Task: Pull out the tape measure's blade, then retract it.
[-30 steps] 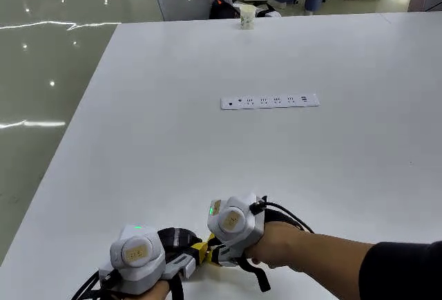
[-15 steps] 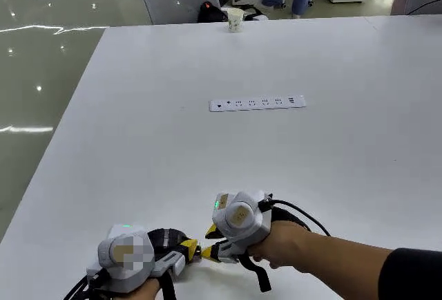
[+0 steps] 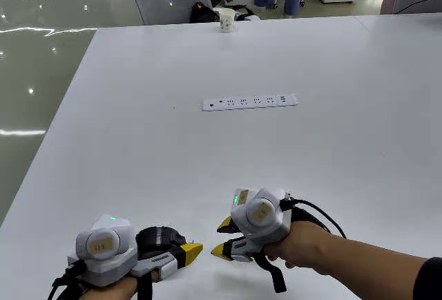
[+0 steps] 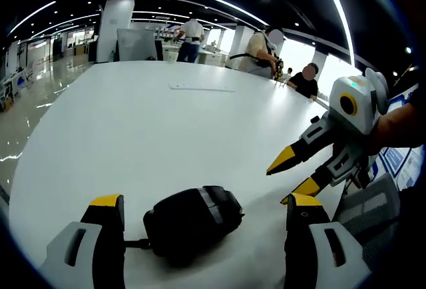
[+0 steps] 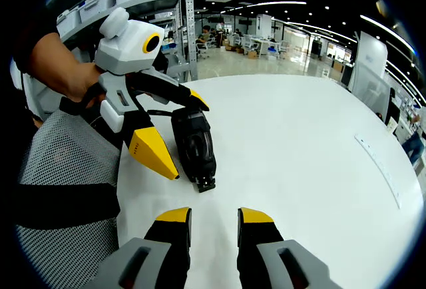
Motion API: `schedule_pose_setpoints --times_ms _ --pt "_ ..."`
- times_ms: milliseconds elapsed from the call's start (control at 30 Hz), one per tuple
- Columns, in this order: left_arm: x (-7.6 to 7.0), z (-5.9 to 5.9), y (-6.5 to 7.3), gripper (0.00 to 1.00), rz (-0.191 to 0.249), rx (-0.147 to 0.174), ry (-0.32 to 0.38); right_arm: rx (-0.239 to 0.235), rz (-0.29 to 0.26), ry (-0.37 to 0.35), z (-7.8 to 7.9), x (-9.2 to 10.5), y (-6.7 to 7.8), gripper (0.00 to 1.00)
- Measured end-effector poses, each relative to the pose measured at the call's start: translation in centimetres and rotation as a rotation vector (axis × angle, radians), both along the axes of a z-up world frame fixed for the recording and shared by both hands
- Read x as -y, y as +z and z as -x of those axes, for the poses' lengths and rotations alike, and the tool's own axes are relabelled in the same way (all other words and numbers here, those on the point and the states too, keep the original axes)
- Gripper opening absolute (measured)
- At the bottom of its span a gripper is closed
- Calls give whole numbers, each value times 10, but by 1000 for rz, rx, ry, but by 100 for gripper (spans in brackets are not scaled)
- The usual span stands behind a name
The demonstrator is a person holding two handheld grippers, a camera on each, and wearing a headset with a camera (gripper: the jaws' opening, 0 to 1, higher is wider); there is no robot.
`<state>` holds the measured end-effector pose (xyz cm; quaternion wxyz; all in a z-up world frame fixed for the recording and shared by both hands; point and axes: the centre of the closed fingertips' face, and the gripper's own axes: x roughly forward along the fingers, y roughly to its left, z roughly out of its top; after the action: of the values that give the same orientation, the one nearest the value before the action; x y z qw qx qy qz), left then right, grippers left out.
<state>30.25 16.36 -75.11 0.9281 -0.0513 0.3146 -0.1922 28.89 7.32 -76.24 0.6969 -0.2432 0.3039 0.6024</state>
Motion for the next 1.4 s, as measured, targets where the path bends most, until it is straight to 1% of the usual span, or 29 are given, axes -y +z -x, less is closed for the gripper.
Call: schedule_pose_setpoints --times_ms 33,100,133,167,200,267,300,367,400,500,567,633,700,733,767,833,1033,1133,1267,1400 --pt "2 0 1 99 1 8 -24 3 -3 -5 0 2 2 25" --pt "2 1 2 99 -1 8 -48 -1 -8 -14 -1 5 3 26" --pt "11 3 5 99 73 5 -78 -8 -9 -26 -2 8 3 27" --pt "8 4 3 99 64 -9 -77 -15 -12 -35 -2 9 3 28" --pt "6 7 1 99 36 -20 -97 -28 -21 -42 0 11 4 29" --pt "8 8 1 99 43 -20 -121 -29 -21 -49 -1 14 4 32" --pt "6 10 -1 99 35 -33 -127 -28 -24 -54 0 17 5 32" --pt "4 15 -4 99 6 -44 -154 -29 -23 -53 1 21 3 33" --pt "3 16 -6 99 8 -49 -166 -25 -16 -51 2 24 2 34" --pt "-2 19 -7 99 25 -59 -175 -26 -10 -57 3 33 0 36" --pt "-4 22 -6 99 20 -61 -186 -33 -13 -67 4 40 1 37" --pt "-5 25 -2 99 34 -56 -196 -36 -11 -75 4 48 0 40" --pt "-7 27 0 99 -2 -37 -226 -44 -12 -87 4 57 0 42" --pt "-7 28 -1 99 -12 -35 -238 -46 -14 -91 5 60 1 43" --pt "-7 29 -1 99 -16 -39 -244 -45 -16 -96 5 64 1 44" --pt "-12 28 1 99 -17 -28 -241 -47 -15 -101 5 74 1 46" --pt "-20 33 8 99 -19 -24 -256 -48 -11 -127 2 100 3 50" --pt "-25 36 9 99 -14 -33 -260 -48 -20 -152 -1 112 7 52" --pt "-28 39 9 99 -28 -28 -273 -52 -26 -182 -3 126 7 54" --pt "-29 42 9 99 -23 -40 -274 -52 -26 -198 -2 138 7 56"
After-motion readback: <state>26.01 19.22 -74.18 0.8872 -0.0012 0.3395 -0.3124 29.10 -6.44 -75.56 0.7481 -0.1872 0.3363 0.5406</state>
